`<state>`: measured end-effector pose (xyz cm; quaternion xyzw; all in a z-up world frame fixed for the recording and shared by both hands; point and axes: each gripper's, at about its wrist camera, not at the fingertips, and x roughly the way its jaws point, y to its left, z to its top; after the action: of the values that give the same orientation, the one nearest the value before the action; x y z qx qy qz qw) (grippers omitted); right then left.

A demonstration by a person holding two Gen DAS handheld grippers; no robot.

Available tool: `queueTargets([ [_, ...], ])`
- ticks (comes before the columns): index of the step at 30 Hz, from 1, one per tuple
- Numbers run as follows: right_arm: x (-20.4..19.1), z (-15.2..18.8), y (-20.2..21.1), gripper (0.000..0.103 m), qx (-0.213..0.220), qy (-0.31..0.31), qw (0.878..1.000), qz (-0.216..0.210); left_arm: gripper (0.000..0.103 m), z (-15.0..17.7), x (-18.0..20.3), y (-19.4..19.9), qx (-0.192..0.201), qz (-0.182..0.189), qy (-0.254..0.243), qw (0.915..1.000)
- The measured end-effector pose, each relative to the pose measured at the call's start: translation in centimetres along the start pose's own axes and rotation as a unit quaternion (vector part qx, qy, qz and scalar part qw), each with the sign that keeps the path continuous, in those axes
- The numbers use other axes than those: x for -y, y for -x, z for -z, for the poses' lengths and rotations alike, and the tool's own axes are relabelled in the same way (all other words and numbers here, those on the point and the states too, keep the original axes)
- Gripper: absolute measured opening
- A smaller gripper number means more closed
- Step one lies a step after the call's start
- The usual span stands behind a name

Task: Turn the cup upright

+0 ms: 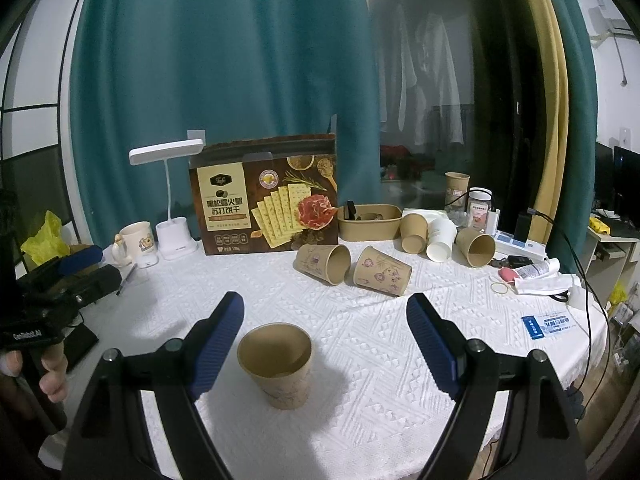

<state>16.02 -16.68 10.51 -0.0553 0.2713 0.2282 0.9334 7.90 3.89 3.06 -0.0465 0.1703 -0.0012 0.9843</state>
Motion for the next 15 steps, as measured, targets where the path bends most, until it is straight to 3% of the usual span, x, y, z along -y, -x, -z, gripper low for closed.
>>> queueTargets([
  [15, 0.19, 0.1, 0.14, 0.082, -0.001, -0.002, 1.0, 0.0, 0.098, -0.1, 0.18, 0.13, 0.005, 0.0, 0.0, 1.0],
])
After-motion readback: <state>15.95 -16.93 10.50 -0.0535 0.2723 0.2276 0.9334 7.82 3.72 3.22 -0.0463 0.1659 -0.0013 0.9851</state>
